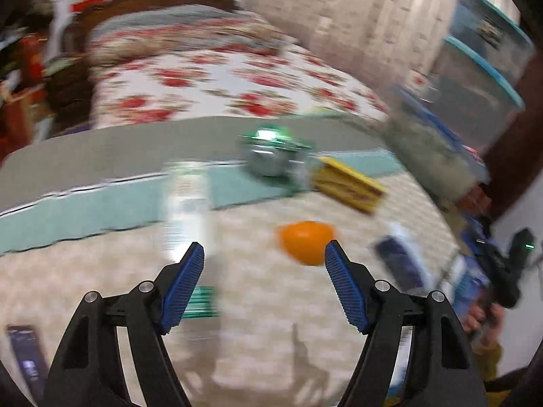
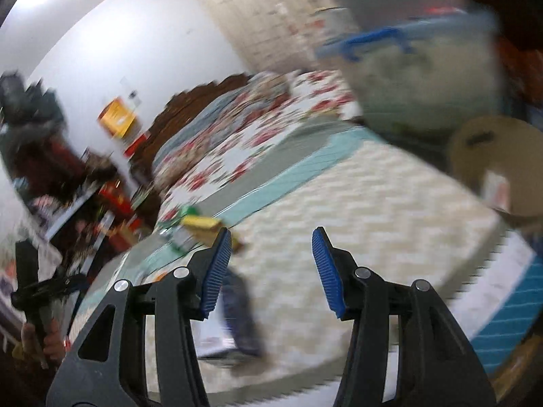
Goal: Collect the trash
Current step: 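Grasp the water bottle with the left tool while the right reaches for the green can, then grasp the green-and-white snack packet with the right tool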
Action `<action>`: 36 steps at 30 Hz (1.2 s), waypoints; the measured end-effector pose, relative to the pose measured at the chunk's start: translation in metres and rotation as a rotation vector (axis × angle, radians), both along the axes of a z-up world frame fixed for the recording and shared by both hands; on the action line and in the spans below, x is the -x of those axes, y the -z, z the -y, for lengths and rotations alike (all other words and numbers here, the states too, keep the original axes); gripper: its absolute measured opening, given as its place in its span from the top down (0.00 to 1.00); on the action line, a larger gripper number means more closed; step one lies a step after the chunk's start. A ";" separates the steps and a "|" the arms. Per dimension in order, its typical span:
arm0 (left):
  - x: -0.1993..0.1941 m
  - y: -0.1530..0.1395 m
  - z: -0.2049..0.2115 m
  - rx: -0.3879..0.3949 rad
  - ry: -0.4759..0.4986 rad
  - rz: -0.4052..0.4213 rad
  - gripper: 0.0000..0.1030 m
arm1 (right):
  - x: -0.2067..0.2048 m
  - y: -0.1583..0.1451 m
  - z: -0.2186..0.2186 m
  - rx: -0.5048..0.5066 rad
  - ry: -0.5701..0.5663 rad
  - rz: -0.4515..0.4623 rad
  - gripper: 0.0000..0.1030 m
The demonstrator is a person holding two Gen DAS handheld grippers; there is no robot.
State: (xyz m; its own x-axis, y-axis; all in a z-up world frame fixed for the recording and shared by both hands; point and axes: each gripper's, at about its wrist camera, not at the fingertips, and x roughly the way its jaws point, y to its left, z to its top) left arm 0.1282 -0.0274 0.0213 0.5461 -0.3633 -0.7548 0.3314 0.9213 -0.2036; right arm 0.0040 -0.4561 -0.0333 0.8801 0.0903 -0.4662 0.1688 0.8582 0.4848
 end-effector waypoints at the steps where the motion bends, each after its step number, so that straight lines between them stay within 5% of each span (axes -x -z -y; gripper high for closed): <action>1: -0.003 0.003 -0.008 -0.009 -0.020 0.001 0.30 | -0.008 -0.004 -0.016 0.019 -0.033 -0.002 0.50; 3: -0.011 0.013 -0.021 -0.027 -0.053 -0.014 0.14 | -0.023 -0.008 -0.046 0.059 -0.100 -0.020 0.50; 7: -0.037 0.036 -0.019 -0.044 -0.054 -0.034 0.13 | -0.066 -0.010 -0.094 0.122 -0.233 -0.092 0.48; 10: -0.053 0.055 -0.009 -0.016 -0.028 -0.062 0.12 | -0.118 -0.022 -0.123 0.175 -0.372 -0.138 0.32; 12: -0.060 0.065 -0.009 -0.014 -0.049 -0.077 0.12 | -0.162 -0.030 -0.130 0.181 -0.431 -0.178 0.31; 14: -0.062 0.074 -0.012 0.008 -0.062 -0.091 0.13 | -0.229 -0.028 -0.127 0.136 -0.451 -0.270 0.32; 18: -0.060 0.088 -0.022 0.046 -0.074 -0.148 0.17 | -0.330 0.010 -0.108 -0.117 -0.439 -0.463 0.32; 22: -0.057 0.094 -0.030 0.044 -0.083 -0.154 0.24 | -0.371 0.043 -0.124 -0.147 -0.519 -0.576 0.32; 23: -0.057 0.093 -0.030 0.047 -0.075 -0.146 0.35 | -0.373 0.047 -0.129 -0.134 -0.542 -0.589 0.36; 24: -0.058 0.093 -0.031 0.066 -0.061 -0.151 0.38 | -0.369 0.049 -0.141 -0.100 -0.585 -0.597 0.60; 27: -0.057 0.094 -0.033 0.082 -0.058 -0.155 0.38 | -0.343 0.042 -0.172 -0.039 -0.703 -0.578 0.77; 32: -0.031 0.093 -0.037 0.116 -0.010 -0.177 0.38 | -0.263 0.024 -0.228 -0.014 -0.884 -0.493 0.78; 36: 0.000 0.090 -0.046 0.111 0.012 -0.177 0.38 | -0.198 0.011 -0.247 -0.013 -0.923 -0.402 0.77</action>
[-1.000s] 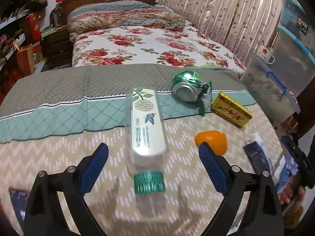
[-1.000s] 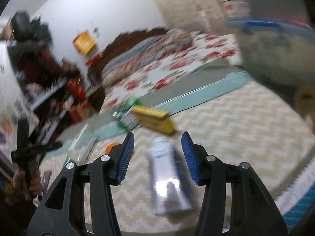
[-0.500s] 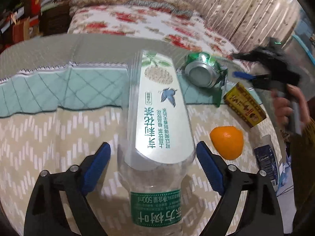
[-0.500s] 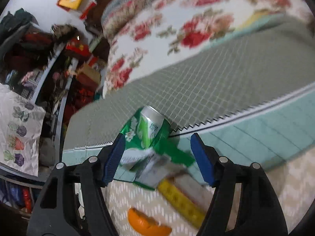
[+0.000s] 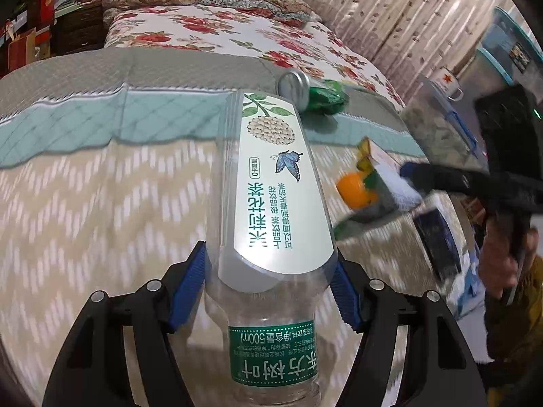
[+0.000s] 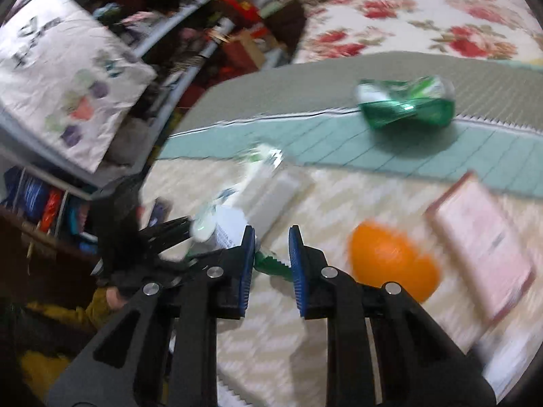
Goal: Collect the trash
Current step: 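Grasp the green-and-white snack packet with the right tool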
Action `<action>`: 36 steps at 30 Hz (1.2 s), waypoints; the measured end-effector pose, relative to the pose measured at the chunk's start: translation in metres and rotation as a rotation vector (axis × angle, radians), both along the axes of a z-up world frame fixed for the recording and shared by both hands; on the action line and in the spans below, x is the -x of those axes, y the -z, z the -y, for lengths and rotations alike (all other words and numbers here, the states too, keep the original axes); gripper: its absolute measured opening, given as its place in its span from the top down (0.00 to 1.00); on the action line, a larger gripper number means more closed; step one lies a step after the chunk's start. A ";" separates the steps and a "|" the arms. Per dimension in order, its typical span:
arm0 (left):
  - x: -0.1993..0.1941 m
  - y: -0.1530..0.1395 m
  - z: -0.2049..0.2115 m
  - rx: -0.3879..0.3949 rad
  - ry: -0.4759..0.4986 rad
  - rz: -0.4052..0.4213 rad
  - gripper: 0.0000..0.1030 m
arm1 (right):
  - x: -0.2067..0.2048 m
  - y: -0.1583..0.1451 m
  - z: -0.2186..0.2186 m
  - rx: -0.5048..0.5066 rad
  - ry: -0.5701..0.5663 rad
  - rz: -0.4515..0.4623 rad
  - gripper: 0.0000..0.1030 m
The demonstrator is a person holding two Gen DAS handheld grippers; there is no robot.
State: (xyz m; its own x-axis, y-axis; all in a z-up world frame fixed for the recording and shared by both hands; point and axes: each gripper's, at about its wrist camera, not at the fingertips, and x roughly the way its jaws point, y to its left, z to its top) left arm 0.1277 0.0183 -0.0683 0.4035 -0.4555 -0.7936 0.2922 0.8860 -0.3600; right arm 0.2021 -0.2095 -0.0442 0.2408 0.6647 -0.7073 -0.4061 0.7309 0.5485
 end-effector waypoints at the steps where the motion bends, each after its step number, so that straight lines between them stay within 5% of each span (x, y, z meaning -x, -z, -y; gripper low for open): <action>1: 0.006 0.000 -0.002 -0.005 0.004 0.001 0.38 | 0.021 -0.002 -0.003 0.024 0.003 0.040 0.77; 4: 0.026 -0.001 -0.006 -0.033 0.012 -0.003 0.38 | 0.071 0.005 -0.005 0.071 0.032 0.106 0.74; 5: 0.032 0.000 -0.006 -0.042 0.015 -0.006 0.37 | 0.088 0.011 -0.004 0.089 0.053 0.129 0.64; 6: 0.035 0.001 -0.006 -0.052 0.018 -0.010 0.37 | 0.103 0.016 -0.003 0.094 0.073 0.141 0.30; 8: 0.043 0.002 -0.005 -0.078 0.023 -0.007 0.37 | 0.127 0.021 0.006 0.090 0.137 0.188 0.13; 13: 0.052 -0.003 -0.002 -0.121 0.013 0.014 0.36 | 0.167 0.031 0.014 0.151 0.220 0.229 0.16; 15: 0.051 -0.005 -0.002 -0.136 -0.006 0.028 0.29 | 0.171 0.034 0.021 0.122 0.259 0.218 0.16; 29: 0.043 -0.004 0.008 -0.198 -0.005 0.063 0.24 | 0.126 0.054 -0.013 0.327 0.204 0.242 0.16; 31: 0.040 0.001 0.005 -0.194 -0.010 0.049 0.28 | 0.125 0.061 -0.029 0.405 0.160 0.253 0.21; 32: 0.039 0.003 0.004 -0.191 -0.008 0.055 0.36 | 0.129 0.062 -0.039 0.475 0.141 0.306 0.33; 33: 0.040 0.002 0.003 -0.181 0.000 0.069 0.39 | 0.133 0.061 -0.041 0.478 0.124 0.326 0.61; 34: 0.041 0.001 0.003 -0.176 0.009 0.070 0.40 | 0.134 0.059 -0.040 0.453 0.116 0.318 0.77; 36: 0.041 0.000 0.002 -0.150 0.018 0.069 0.40 | 0.135 0.058 -0.031 0.441 0.141 0.304 0.83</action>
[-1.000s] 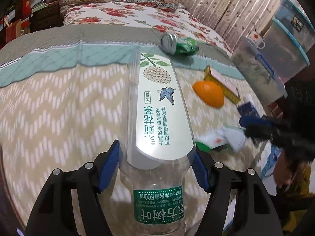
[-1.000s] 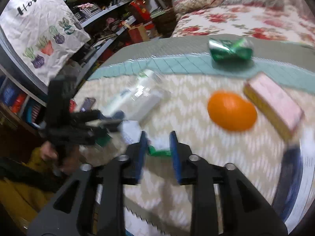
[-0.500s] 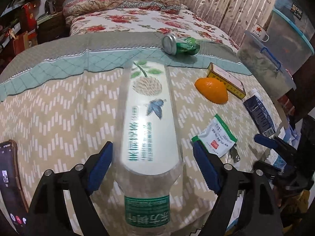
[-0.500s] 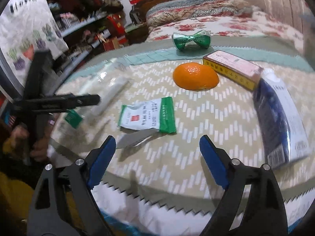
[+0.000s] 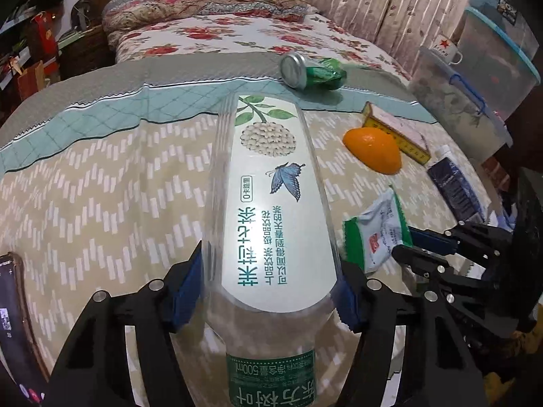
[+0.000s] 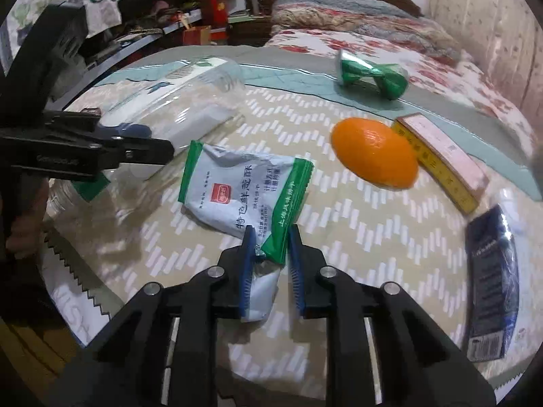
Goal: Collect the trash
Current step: 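Grasp the green-and-white snack packet with the right tool, then carry bottle and packet to the beige bin and release them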
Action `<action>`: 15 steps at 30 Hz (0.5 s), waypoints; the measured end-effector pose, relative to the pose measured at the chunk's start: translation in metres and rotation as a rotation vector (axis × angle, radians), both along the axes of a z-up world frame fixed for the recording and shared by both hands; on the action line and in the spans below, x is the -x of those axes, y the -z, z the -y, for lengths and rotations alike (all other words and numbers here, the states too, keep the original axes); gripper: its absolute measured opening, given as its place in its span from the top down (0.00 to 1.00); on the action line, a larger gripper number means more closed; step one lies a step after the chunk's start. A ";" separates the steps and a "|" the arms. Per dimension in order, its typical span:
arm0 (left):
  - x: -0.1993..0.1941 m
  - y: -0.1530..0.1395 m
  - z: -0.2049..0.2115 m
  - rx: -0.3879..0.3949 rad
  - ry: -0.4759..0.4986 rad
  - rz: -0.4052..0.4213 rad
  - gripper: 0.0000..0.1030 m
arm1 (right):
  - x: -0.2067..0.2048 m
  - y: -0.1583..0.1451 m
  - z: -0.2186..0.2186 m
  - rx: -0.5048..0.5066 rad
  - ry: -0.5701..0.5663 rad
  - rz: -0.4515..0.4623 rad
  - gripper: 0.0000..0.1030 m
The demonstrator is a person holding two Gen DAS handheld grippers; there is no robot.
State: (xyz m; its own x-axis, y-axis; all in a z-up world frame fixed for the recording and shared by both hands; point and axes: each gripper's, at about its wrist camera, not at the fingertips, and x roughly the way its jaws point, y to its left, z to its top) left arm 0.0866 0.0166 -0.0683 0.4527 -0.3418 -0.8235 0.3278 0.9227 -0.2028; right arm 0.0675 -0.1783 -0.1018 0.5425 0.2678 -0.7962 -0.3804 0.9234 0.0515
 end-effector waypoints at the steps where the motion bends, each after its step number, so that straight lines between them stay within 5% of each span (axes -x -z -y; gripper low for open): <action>1: 0.000 -0.001 0.000 0.014 0.002 -0.003 0.40 | 0.000 0.000 0.005 -0.027 0.013 -0.009 0.83; 4: 0.002 -0.010 0.000 0.073 0.022 -0.003 0.40 | 0.003 -0.010 0.023 -0.141 0.059 -0.010 0.84; 15: 0.009 -0.049 0.043 0.132 0.152 0.039 0.40 | 0.034 -0.055 0.089 -0.260 0.243 0.162 0.84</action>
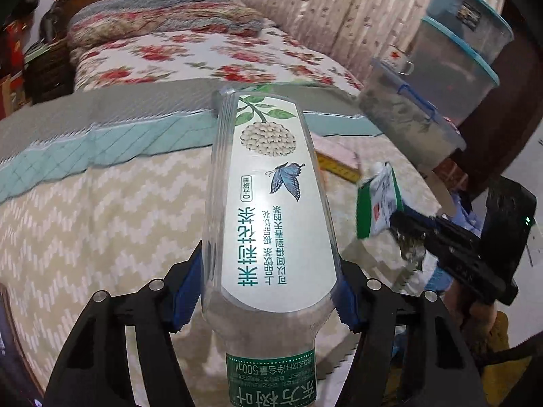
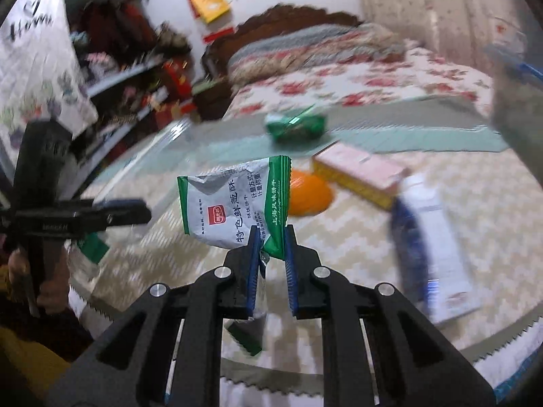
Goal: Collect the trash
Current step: 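Carry bottle and packet to the beige bin and release them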
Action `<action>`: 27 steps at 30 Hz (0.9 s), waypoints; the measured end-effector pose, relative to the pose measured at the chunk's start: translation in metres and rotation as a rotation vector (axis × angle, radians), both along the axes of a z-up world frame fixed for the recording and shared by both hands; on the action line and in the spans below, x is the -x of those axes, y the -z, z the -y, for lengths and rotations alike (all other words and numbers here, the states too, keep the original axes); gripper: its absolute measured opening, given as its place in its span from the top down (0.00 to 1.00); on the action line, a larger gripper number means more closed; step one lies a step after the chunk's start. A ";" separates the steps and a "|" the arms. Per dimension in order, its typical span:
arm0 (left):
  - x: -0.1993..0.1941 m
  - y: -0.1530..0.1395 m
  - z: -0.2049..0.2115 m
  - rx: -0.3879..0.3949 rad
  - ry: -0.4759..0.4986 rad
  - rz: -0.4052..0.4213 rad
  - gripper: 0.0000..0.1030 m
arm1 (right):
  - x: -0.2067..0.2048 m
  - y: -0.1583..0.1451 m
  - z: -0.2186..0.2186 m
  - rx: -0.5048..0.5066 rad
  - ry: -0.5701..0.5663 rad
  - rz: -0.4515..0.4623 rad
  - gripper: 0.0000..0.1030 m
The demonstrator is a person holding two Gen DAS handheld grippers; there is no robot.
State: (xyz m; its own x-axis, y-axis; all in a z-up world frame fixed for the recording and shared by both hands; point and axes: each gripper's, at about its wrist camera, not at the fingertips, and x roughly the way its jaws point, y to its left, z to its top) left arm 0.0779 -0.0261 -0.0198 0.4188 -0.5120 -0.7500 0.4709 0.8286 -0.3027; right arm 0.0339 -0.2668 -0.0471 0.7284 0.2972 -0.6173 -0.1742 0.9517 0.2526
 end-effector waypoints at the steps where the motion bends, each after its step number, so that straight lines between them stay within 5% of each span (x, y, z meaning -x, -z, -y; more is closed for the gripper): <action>1: 0.000 -0.003 0.007 0.001 0.017 0.004 0.40 | 0.001 -0.002 0.005 -0.006 0.018 0.010 0.84; 9: -0.008 -0.029 0.125 -0.023 0.267 0.005 0.40 | 0.039 -0.005 0.116 -0.086 0.308 0.077 0.84; 18: 0.002 -0.040 0.364 -0.083 0.677 0.005 0.40 | 0.115 0.006 0.286 -0.118 0.762 0.108 0.84; 23: 0.003 -0.012 0.508 -0.128 0.816 -0.145 0.39 | 0.131 0.016 0.377 -0.125 0.950 0.068 0.84; 25: 0.003 0.001 0.556 -0.165 0.842 -0.171 0.39 | 0.122 0.021 0.409 -0.124 0.985 0.026 0.80; 26: 0.001 0.012 0.583 -0.207 0.856 -0.177 0.26 | 0.118 0.025 0.420 -0.132 0.983 0.009 0.74; 27: 0.000 0.019 0.598 -0.244 0.835 -0.163 0.16 | 0.113 0.031 0.430 -0.138 0.981 -0.014 0.48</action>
